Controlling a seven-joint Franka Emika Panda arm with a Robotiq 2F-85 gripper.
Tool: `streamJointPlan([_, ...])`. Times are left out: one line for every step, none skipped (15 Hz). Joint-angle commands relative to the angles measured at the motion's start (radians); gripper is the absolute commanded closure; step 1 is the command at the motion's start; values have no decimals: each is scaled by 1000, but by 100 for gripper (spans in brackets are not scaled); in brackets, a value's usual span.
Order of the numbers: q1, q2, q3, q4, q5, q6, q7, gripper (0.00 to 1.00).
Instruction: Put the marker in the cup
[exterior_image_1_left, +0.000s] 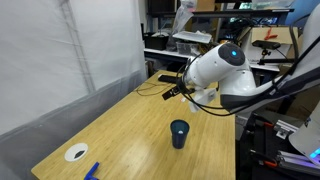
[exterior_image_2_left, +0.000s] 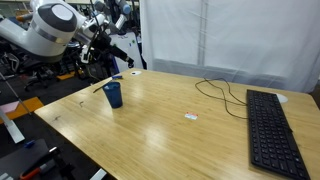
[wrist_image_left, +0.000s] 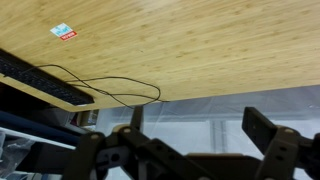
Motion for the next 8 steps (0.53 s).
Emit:
streamJointPlan([-66, -147, 27, 11, 50, 55, -217, 0])
streamJointPlan([-77, -187, 28, 15, 61, 61, -277, 0])
streamJointPlan([-83, -222, 24, 17, 70, 58, -332, 0])
streamJointPlan([-89, -258, 22, 20, 80, 51, -386, 0])
streamJointPlan([-98, -296, 26, 22, 89, 46, -436, 0])
streamJointPlan([-102, -324, 26, 26, 101, 32, -482, 0])
streamJointPlan([-110, -360, 29, 28, 113, 22, -527, 0])
streamJointPlan([-116, -389, 32, 29, 125, 14, -565, 0])
